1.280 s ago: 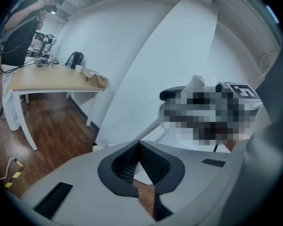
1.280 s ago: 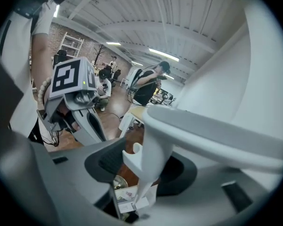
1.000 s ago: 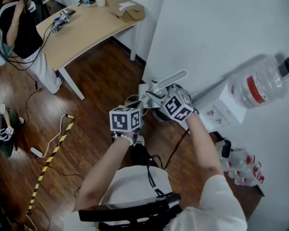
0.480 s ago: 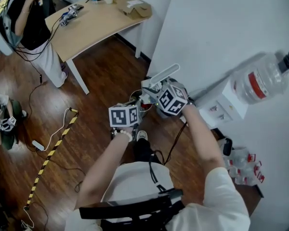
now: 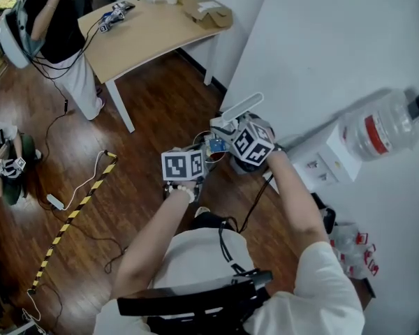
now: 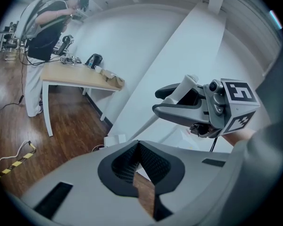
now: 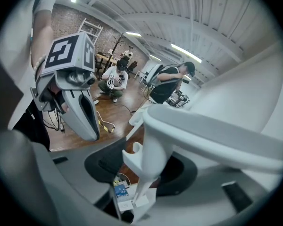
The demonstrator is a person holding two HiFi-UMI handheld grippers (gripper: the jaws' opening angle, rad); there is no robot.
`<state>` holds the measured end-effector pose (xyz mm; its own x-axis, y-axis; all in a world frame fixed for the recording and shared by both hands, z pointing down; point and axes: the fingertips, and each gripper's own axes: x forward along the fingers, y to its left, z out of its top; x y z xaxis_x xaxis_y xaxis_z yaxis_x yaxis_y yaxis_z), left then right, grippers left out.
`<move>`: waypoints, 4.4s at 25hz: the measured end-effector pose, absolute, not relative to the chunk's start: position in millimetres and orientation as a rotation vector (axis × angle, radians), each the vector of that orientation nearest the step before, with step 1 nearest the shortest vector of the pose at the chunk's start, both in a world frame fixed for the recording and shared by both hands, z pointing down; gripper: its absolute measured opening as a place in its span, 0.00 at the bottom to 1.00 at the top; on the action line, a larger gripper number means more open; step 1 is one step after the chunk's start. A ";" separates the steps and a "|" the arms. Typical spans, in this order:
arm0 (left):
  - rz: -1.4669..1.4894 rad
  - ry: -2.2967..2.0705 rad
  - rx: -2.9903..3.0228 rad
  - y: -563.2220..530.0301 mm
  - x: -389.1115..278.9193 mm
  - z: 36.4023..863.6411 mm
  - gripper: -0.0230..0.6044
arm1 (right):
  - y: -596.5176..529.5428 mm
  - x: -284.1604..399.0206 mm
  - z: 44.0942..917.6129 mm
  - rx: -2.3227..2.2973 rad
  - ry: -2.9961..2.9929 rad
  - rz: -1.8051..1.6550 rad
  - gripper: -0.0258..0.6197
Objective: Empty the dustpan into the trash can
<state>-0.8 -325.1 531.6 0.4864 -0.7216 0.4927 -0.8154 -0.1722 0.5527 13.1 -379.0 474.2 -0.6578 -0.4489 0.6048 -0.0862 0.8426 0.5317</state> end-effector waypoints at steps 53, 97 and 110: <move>0.311 -1.122 1.969 -410.0 23.0 558.8 0.02 | -533.7 151.3 345.1 1.284 -2.365 -0.015 0.36; 0.632 -0.864 1.962 -283.5 89.2 629.6 0.02 | -318.2 265.9 642.8 1.265 -2.331 0.470 0.35; 0.677 -0.866 1.929 -263.4 94.5 649.7 0.02 | -257.0 288.3 708.8 1.325 -2.251 0.546 0.37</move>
<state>94.5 -263.4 649.7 0.6069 -0.3008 0.7356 -0.7865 -0.3604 0.5015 288.3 -257.0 708.8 -0.4242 -0.6983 0.5765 -0.8848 0.4552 -0.0997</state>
